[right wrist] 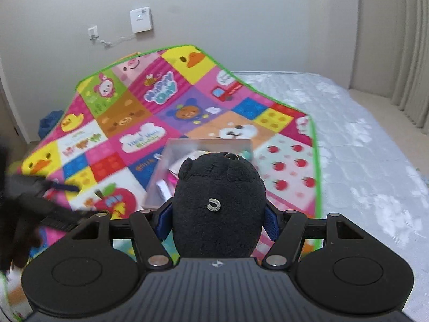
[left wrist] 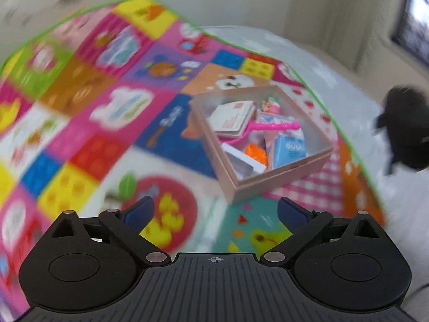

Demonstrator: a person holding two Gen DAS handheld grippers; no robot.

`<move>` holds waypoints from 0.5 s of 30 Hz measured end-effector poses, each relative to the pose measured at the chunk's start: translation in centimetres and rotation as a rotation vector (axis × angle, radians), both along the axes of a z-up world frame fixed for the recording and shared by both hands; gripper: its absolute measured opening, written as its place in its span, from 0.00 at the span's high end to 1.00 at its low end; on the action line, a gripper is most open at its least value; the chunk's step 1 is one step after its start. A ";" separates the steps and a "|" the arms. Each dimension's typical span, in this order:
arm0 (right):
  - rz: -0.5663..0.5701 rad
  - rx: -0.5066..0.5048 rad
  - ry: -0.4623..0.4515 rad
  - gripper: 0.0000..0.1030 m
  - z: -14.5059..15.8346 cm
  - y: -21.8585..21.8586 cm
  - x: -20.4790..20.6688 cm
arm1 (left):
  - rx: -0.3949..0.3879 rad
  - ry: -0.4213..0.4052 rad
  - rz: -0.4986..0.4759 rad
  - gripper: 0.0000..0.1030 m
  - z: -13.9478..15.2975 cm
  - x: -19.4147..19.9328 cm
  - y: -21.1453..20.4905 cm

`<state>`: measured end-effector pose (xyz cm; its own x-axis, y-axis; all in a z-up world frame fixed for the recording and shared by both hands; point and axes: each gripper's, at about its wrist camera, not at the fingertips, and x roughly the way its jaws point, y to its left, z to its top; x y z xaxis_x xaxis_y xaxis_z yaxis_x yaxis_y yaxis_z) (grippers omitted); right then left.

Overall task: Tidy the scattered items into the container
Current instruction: 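Carry charger and plush to the pink box and open left tool over it, then lower the plush into the pink box and open the right tool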

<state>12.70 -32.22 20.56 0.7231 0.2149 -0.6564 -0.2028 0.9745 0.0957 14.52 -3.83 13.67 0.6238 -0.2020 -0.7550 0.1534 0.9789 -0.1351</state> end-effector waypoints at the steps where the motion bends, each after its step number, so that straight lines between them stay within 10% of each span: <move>1: 0.006 0.009 0.016 0.37 0.1 0.6 0.6 | -0.027 0.002 0.017 0.00 0.2 -0.7 0.4; 7: -0.065 0.130 0.180 0.37 -1.8 4.3 7.2 | 0.009 0.040 -0.066 0.00 -1.1 -2.0 1.0; 12: -0.107 0.211 0.146 0.34 -5.7 7.2 13.4 | -0.052 0.103 0.000 0.00 -0.8 -1.6 2.9; 15: -0.181 0.124 0.167 0.25 -8.1 7.7 15.4 | -0.058 0.094 0.001 0.00 -0.5 -1.7 3.7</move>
